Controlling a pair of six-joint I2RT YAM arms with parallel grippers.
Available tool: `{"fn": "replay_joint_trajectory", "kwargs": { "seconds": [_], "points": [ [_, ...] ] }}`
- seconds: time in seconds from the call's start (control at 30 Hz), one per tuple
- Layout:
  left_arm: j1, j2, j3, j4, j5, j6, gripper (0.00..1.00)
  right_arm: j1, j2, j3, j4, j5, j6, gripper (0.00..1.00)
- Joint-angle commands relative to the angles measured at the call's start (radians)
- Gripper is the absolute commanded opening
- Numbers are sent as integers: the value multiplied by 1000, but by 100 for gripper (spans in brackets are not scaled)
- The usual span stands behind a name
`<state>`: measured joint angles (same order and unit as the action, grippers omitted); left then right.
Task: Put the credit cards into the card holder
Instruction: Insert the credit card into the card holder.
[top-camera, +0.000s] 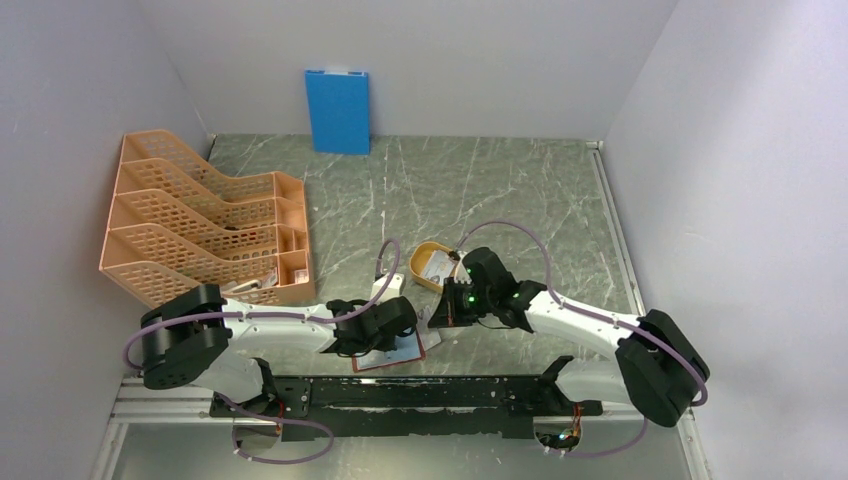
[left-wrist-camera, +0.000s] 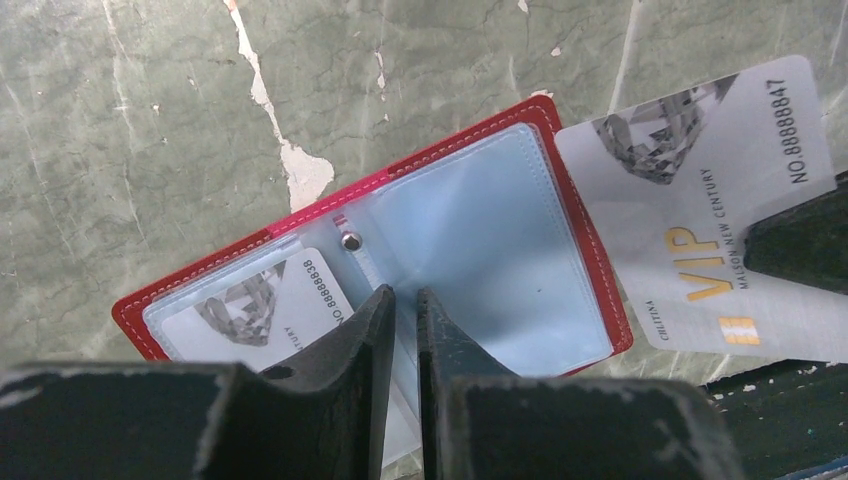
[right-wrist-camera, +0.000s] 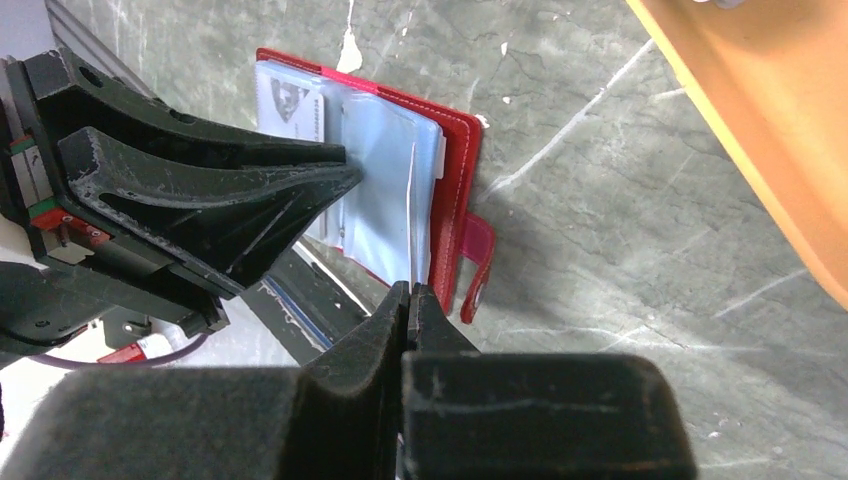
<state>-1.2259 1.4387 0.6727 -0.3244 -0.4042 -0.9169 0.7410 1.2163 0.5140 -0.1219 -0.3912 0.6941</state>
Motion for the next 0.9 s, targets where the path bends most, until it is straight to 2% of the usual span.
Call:
{"fn": "replay_joint_trajectory", "kwargs": {
  "seconds": [0.0, 0.47, 0.87],
  "points": [
    [-4, 25, -27, 4, 11, -10, 19, 12, 32, 33, 22, -31, -12, 0],
    [-4, 13, -34, 2, 10, -14, 19, 17, 66, 29, 29, -30, -7, 0],
    [-4, 6, -30, -3, 10, -16, 19, 45, 74, 46, 59, -87, -16, 0]
  ]
}}
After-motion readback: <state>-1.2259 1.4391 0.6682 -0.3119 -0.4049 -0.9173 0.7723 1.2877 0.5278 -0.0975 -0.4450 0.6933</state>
